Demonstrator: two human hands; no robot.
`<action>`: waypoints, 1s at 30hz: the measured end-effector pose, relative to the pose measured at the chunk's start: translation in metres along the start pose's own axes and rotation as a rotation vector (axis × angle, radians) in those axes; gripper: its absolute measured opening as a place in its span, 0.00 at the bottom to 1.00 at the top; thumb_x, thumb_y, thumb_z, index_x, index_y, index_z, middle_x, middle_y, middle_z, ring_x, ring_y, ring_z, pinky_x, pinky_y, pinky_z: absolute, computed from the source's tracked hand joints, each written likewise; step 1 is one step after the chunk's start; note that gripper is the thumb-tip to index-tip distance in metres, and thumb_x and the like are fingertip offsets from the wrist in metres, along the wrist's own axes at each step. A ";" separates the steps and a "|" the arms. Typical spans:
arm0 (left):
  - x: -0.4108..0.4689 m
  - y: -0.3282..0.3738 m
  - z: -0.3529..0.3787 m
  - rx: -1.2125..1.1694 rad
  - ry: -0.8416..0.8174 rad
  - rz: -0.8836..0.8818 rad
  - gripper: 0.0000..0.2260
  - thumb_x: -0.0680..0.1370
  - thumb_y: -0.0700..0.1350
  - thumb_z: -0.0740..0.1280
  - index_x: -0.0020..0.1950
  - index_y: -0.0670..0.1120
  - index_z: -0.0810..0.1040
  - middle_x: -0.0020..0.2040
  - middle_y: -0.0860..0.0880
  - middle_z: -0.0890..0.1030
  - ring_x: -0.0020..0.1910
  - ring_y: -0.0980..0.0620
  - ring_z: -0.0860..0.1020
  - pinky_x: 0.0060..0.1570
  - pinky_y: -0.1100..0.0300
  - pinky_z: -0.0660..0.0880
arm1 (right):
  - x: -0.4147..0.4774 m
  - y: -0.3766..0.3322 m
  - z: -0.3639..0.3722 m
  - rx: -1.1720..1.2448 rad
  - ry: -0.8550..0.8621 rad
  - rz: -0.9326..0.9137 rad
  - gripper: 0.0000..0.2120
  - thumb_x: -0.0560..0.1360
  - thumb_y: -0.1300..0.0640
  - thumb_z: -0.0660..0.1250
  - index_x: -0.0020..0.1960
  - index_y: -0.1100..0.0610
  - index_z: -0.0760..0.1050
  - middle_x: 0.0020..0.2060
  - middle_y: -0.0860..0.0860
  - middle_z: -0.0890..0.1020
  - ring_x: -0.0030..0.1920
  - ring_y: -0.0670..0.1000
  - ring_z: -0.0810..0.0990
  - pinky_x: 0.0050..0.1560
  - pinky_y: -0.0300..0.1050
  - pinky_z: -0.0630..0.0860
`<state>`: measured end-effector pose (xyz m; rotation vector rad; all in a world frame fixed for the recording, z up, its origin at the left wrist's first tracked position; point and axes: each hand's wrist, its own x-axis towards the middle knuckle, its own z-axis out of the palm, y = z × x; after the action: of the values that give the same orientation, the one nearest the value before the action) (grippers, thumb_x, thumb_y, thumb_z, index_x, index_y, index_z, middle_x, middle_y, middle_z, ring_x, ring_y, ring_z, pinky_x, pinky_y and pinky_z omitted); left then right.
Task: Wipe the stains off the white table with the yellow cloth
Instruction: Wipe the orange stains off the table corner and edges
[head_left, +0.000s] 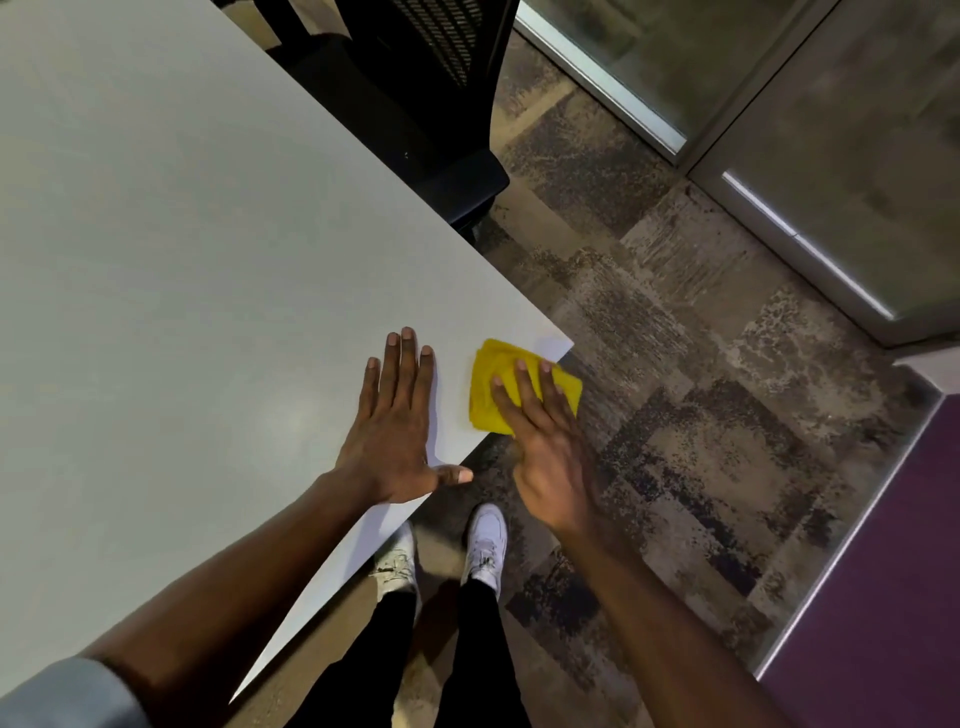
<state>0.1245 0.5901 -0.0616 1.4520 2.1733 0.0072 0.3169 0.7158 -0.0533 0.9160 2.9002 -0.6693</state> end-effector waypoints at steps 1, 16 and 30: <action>0.000 0.000 0.001 0.002 -0.001 -0.003 0.70 0.68 0.84 0.63 0.84 0.40 0.27 0.83 0.38 0.23 0.84 0.37 0.25 0.85 0.36 0.39 | -0.001 0.008 -0.002 -0.016 0.000 0.012 0.45 0.70 0.71 0.61 0.84 0.51 0.54 0.85 0.54 0.49 0.84 0.61 0.41 0.84 0.60 0.47; 0.004 0.024 0.018 -0.082 0.242 -0.072 0.62 0.74 0.84 0.51 0.87 0.37 0.37 0.87 0.36 0.33 0.87 0.37 0.33 0.85 0.33 0.42 | 0.010 0.020 -0.009 0.069 -0.015 -0.069 0.46 0.69 0.72 0.62 0.84 0.54 0.53 0.85 0.55 0.48 0.85 0.58 0.40 0.84 0.59 0.49; 0.009 0.039 0.024 0.016 0.307 -0.198 0.51 0.81 0.76 0.45 0.88 0.37 0.43 0.89 0.37 0.40 0.89 0.39 0.39 0.87 0.37 0.45 | 0.026 0.047 -0.023 0.040 -0.089 -0.176 0.42 0.69 0.67 0.54 0.84 0.55 0.55 0.85 0.56 0.51 0.85 0.57 0.41 0.85 0.58 0.49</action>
<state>0.1651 0.6080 -0.0752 1.3071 2.5620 0.1524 0.3240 0.7741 -0.0549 0.6214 2.9201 -0.7602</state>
